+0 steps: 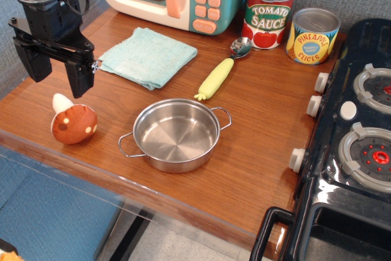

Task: Move the pot and place on blue towel

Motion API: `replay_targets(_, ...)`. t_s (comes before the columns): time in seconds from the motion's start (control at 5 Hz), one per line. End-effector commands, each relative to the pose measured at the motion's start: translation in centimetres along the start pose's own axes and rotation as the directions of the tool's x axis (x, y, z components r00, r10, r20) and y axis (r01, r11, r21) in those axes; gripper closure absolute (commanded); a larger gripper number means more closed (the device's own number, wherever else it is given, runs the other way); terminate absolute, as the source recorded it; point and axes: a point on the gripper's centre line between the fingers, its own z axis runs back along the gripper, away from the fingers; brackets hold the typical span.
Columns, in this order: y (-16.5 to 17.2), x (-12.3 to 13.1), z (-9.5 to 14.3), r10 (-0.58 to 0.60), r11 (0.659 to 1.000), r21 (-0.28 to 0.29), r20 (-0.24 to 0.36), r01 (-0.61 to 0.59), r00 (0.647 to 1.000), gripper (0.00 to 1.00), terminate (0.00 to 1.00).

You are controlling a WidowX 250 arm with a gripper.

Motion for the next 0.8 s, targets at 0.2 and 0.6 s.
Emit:
replay_targets(0.2, -4.5, -0.6, 1.0, -0.083, 0.997, -0.005, 0.034, 0.083, 0.996, 0.0, 0.0)
replay_targets(0.6, -12.6, -1.7, 2.0, -0.235, 0.972, 0.008, 0.088, 0.235, 0.968, 0.0, 0.0)
